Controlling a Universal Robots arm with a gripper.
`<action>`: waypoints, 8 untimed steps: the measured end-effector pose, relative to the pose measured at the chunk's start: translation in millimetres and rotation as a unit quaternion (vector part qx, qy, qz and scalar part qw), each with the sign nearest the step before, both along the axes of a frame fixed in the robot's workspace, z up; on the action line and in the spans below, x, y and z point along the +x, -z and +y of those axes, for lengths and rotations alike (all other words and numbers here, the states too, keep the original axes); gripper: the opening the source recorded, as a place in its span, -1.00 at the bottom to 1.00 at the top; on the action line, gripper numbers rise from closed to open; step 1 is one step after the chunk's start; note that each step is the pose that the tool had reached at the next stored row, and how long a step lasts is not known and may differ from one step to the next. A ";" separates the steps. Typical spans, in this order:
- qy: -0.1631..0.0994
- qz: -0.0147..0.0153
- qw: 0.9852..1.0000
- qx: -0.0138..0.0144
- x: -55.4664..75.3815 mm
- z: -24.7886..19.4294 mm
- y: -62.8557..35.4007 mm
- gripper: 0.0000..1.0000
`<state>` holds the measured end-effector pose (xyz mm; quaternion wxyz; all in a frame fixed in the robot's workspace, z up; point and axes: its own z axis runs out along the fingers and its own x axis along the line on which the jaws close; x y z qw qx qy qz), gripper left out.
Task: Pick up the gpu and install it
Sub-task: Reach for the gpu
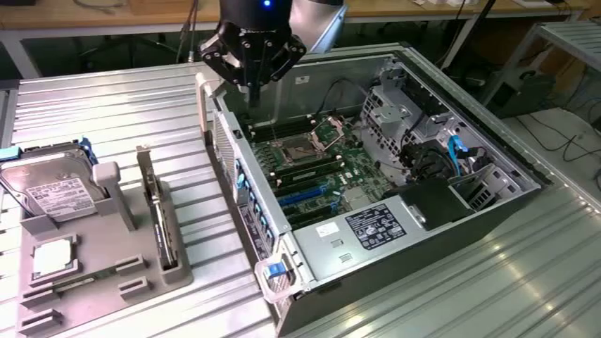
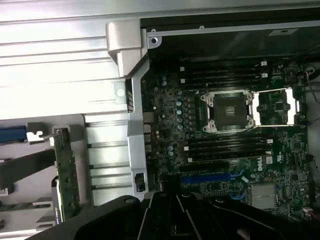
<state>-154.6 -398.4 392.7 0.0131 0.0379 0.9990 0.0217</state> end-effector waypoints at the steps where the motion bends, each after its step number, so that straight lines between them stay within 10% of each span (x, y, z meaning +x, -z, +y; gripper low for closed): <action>1: 0.000 0.000 1.000 0.000 -5.2 0.0 0.1 -0.79; 8: 0.000 0.000 1.000 0.000 -37.9 0.3 0.7 -0.79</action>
